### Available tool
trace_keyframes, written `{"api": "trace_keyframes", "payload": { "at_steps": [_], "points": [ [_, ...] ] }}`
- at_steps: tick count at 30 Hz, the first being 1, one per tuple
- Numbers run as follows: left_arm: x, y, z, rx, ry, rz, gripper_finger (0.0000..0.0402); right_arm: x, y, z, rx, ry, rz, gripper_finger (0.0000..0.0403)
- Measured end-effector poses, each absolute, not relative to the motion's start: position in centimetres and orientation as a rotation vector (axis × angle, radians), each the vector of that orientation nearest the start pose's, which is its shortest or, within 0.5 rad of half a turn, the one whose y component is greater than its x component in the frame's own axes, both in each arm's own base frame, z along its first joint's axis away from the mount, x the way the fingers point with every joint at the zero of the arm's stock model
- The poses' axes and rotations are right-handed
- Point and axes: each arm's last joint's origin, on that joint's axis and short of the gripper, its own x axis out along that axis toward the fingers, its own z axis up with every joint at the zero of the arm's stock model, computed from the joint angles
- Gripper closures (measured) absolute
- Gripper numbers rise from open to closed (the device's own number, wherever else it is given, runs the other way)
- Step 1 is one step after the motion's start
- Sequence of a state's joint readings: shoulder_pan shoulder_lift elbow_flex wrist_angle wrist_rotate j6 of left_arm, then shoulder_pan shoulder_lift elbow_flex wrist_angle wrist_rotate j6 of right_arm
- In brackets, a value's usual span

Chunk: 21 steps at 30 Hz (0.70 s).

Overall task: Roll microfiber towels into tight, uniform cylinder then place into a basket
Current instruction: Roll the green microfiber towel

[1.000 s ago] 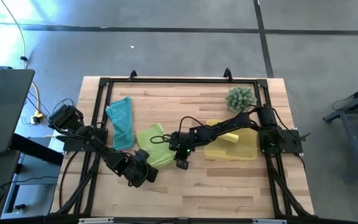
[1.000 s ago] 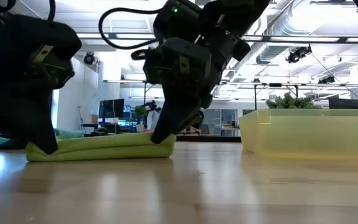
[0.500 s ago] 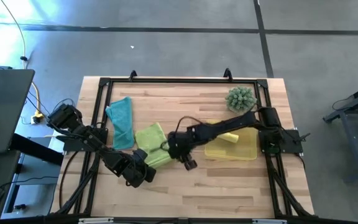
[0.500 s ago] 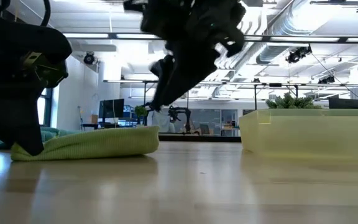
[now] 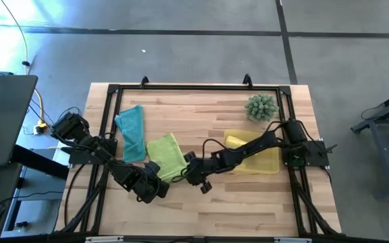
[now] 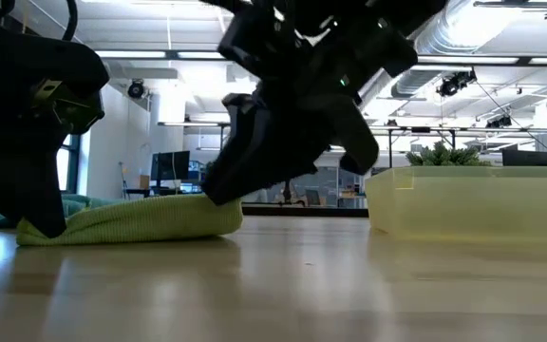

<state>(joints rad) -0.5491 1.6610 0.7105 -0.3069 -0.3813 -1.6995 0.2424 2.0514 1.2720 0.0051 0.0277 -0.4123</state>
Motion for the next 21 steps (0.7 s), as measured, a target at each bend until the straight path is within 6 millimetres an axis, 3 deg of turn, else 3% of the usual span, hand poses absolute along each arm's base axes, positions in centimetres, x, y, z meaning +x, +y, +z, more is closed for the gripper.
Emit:
{"api": "trace_keyframes", "payload": {
  "at_steps": [10, 15, 21],
  "points": [
    [23.1, -12.9, 11.2, -0.949, 0.870, 0.774, 0.0385, 41.1, 11.0, 13.7, -0.491, 0.743, 0.342, 0.0290],
    [23.1, -12.8, 11.2, -0.946, 0.865, 0.775, 0.0385, 41.5, 9.7, 13.7, -0.503, 0.754, 0.243, 0.0290],
    [23.1, -12.8, 11.2, -0.947, 0.860, 0.772, 0.0385, 41.8, 8.6, 13.4, -0.478, 0.757, 0.249, 0.0290]
  ]
}}
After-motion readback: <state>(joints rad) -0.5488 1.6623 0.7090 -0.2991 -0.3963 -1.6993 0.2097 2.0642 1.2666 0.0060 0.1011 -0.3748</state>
